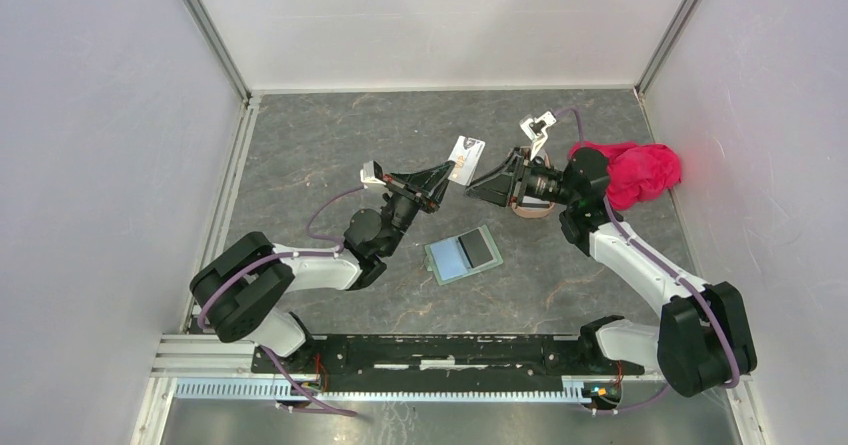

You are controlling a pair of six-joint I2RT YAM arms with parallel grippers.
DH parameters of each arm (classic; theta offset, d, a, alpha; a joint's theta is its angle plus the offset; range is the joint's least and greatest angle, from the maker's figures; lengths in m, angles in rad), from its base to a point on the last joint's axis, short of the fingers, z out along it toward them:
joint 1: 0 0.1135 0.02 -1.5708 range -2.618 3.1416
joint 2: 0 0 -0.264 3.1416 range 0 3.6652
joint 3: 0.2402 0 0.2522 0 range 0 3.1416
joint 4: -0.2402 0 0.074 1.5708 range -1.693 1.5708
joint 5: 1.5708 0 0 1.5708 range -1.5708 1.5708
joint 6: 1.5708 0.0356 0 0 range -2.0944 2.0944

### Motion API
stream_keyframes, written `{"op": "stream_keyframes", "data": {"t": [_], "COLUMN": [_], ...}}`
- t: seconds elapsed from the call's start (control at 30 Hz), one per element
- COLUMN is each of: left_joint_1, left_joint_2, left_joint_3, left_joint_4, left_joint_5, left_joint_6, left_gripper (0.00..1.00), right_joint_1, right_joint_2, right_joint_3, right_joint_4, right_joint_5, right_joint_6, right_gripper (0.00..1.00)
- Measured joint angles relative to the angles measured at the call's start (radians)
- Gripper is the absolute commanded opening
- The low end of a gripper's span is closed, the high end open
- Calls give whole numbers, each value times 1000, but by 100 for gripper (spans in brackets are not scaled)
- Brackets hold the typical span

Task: Put the credit cards into the card holder
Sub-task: Place the credit card in the storage box.

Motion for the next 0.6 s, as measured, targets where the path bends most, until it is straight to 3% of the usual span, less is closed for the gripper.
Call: {"op": "stream_keyframes", "data": {"t": [0.6], "left_joint_1": [0], "left_joint_2": [0], "left_joint_3": [0], "left_joint_4": [4], "left_joint_5": [0], "left_joint_6": [0], "left_gripper": [2], "right_joint_1": [2], "right_joint_2": [0], "right_joint_3": [6], "right_joint_4": [-9], "right_joint_5": [8], "right_joint_6": [1], "right_gripper": [43]}}
